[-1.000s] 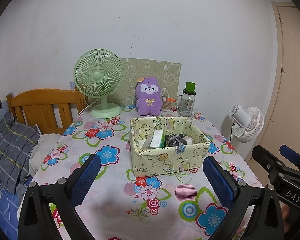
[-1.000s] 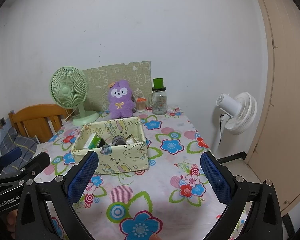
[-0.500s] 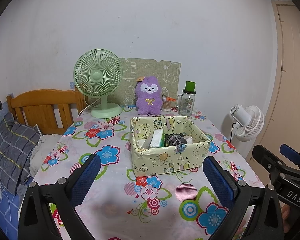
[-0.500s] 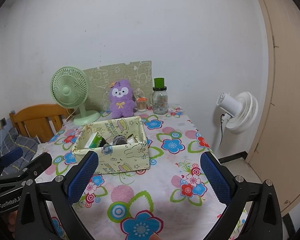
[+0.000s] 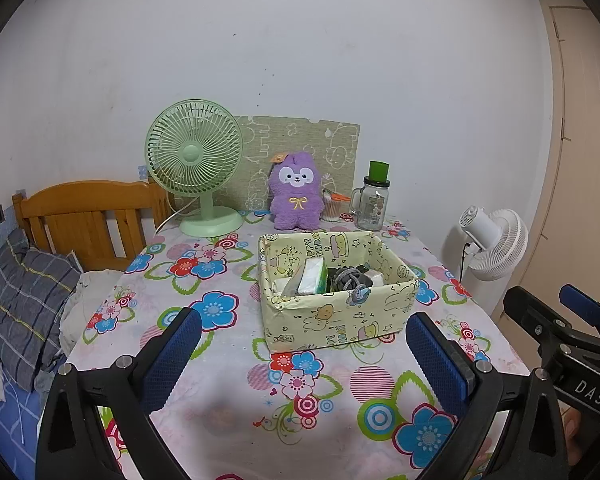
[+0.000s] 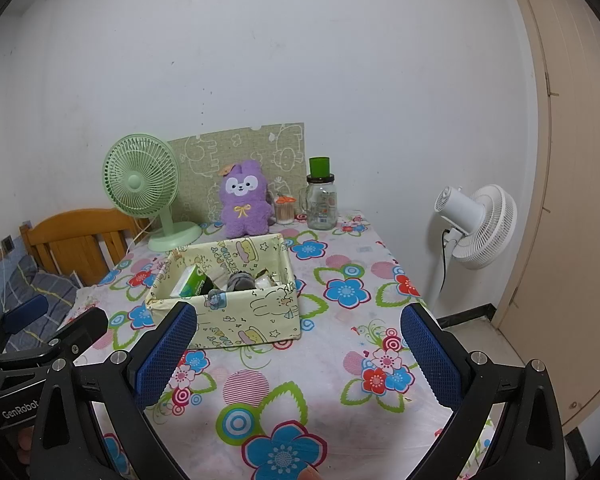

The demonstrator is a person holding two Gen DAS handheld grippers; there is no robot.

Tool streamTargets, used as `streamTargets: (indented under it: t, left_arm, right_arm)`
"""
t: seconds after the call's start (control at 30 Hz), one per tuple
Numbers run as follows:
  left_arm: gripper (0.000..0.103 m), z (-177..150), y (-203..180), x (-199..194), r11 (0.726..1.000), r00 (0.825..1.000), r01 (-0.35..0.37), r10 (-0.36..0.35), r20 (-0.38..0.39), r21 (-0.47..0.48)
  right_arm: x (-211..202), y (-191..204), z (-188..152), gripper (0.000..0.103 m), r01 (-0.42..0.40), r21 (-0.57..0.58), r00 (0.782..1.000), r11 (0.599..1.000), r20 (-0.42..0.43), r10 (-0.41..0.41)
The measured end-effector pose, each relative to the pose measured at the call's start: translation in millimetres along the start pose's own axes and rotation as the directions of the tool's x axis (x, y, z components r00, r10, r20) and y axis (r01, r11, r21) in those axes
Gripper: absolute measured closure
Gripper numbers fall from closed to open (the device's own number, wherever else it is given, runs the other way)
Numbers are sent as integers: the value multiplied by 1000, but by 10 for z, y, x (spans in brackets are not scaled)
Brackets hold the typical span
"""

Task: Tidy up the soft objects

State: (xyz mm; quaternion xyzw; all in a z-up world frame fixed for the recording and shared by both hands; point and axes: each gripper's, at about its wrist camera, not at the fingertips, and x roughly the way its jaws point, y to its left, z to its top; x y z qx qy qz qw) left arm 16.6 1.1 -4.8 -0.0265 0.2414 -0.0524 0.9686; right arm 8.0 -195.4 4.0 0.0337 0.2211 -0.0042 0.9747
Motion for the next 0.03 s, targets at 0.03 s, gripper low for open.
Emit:
streamTargets:
  t: [0.03]
  left_arm:
    - [0,2,-1,1,1000,1000,1,-1,0,-1]
  right_arm:
    - [0,2,0,0,0,0,1000,1000,0,0]
